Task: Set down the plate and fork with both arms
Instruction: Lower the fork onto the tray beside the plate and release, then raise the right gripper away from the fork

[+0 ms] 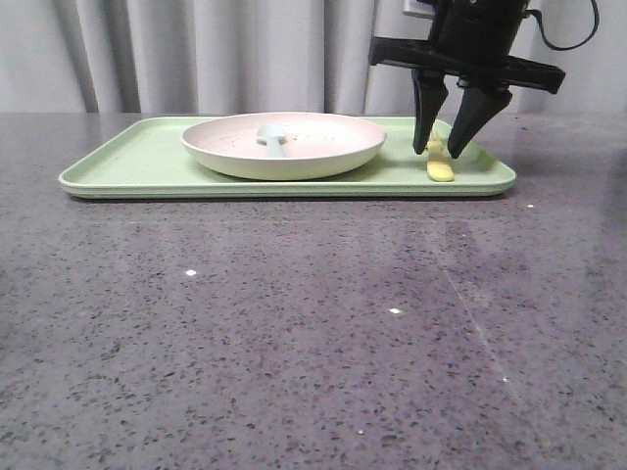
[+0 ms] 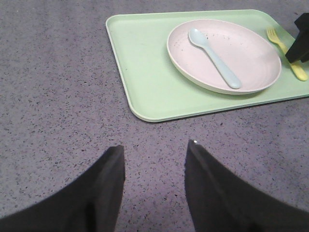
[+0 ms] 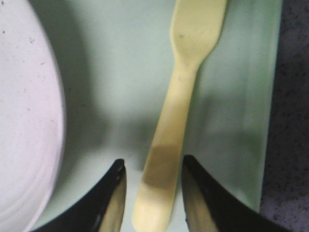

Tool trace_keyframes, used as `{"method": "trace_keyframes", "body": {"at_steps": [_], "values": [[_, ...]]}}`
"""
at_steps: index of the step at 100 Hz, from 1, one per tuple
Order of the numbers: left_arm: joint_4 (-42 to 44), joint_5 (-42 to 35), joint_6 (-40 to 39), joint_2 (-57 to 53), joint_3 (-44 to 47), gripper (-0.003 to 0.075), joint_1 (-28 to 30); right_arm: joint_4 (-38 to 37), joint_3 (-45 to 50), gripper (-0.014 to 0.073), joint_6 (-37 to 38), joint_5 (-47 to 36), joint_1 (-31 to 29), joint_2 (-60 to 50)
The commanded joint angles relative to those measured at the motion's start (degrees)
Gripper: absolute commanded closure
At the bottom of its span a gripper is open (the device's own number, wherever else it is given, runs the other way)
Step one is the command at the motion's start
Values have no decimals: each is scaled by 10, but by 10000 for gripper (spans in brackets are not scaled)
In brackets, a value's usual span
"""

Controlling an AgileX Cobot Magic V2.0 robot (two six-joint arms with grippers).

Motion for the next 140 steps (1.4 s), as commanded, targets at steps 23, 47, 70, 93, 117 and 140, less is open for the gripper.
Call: {"method": "trace_keyframes", "body": {"at_steps": [23,47,70,93,117,140], "values": [[-7,-41,-1,-1,-15,419,-4,1,-14,283,-8,-7,-2,-46],[-7,-41,-1,-1,-15,419,-4,-13,-14,283,-8,-8,-2,-69],[-7,-46,-1,-1,-15,419,-4,-15,-14,283,-19,5,-2,-102],[-7,-53,-1,-1,-15,422,-4,-15,-14,284,-46,17,-2,-142],[-7,-57,-2,-1,-14,531,-4,-15,-7,284,-48,17,-2,-188],[-7,-60,-2,-1,-11,659,-4,-15,94,284,-48,-21,-1,-266]]}}
